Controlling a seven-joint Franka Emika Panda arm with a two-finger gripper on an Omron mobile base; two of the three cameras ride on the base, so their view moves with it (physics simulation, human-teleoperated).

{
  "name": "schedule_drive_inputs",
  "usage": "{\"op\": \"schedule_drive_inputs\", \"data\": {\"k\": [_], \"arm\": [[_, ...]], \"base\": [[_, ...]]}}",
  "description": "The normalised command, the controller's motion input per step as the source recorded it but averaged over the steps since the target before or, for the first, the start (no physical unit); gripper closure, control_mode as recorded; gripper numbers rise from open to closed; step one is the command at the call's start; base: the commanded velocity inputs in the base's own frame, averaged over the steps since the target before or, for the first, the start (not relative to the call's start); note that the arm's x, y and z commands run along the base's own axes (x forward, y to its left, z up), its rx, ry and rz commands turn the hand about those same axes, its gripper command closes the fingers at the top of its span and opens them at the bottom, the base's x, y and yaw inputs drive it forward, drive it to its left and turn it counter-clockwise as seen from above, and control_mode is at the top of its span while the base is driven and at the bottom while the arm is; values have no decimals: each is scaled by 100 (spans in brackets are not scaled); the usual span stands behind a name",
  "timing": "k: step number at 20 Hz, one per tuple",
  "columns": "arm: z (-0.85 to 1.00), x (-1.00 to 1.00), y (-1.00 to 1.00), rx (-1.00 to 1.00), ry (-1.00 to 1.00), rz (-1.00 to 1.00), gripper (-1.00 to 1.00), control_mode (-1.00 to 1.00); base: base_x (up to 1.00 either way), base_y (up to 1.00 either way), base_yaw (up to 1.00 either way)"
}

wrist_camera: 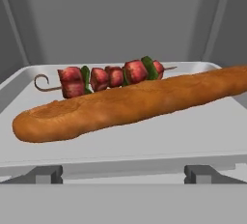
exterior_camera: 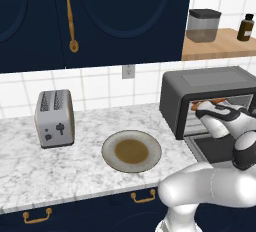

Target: Pick up the kebab skewer and baguette bread, and place them inside the toaster oven. Close the toaster oven door and start by setting the timer.

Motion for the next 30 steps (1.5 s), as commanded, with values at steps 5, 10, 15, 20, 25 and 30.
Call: {"op": "schedule_drive_inputs", "data": {"k": [5, 10, 15, 20, 25, 30], "arm": [[0, 22, 0, 0, 0, 0, -100, -100], [0, 22, 0, 0, 0, 0, -100, -100], [0, -1, 0, 0, 0, 0, -100, -100], [0, -60, -6, 0, 0, 0, -100, -100], [1, -83, -12, 0, 0, 0, -100, -100], [1, -80, -21, 0, 0, 0, -100, -100]], "base": [[0, 0, 0], [0, 0, 0], [0, 0, 0], [0, 0, 0], [0, 0, 0], [0, 0, 0]]}}
